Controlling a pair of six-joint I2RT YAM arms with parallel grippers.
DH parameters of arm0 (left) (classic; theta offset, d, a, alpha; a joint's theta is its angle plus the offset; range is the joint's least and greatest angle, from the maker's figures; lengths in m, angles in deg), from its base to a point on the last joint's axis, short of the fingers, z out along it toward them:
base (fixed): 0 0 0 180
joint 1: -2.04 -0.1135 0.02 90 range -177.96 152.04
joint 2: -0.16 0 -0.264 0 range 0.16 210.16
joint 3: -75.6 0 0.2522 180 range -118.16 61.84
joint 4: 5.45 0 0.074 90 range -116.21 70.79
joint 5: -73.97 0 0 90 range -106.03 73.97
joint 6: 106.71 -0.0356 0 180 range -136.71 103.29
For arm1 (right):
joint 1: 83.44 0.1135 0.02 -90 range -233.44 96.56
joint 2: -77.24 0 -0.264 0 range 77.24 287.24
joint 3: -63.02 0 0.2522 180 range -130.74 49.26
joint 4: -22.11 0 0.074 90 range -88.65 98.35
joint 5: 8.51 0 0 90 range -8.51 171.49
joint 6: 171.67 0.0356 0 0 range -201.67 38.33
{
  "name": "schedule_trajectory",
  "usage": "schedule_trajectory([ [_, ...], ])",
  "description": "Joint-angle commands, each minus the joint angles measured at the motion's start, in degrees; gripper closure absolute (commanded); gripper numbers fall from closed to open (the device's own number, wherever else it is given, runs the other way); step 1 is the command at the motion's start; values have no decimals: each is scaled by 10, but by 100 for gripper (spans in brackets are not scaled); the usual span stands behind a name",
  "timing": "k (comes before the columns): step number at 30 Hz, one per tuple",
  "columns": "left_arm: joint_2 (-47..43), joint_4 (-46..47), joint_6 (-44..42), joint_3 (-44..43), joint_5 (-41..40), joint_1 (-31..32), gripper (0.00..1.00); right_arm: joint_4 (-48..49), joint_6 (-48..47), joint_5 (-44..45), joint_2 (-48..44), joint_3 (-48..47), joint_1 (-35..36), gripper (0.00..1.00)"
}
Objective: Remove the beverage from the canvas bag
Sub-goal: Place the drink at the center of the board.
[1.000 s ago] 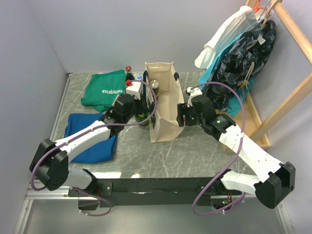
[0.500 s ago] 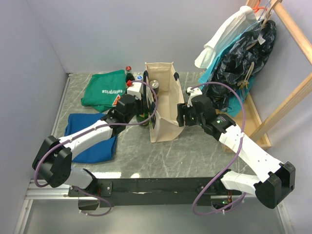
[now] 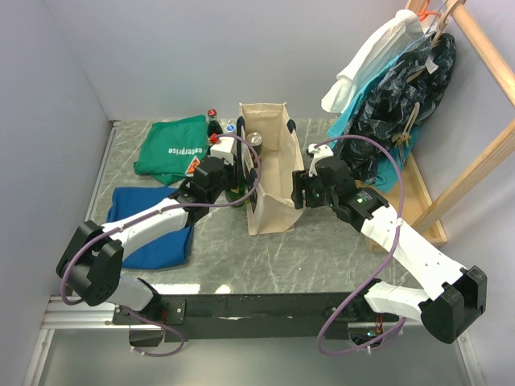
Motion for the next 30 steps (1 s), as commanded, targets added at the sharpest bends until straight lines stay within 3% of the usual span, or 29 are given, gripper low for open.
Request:
schedule_trajectory([
  [1, -19, 105, -12, -22, -15, 2, 99, 8, -9, 20, 2, 1, 3, 26],
  [30, -3, 121, -4, -12, -26, 0, 99, 7, -10, 17, 7, 2, 4, 26],
])
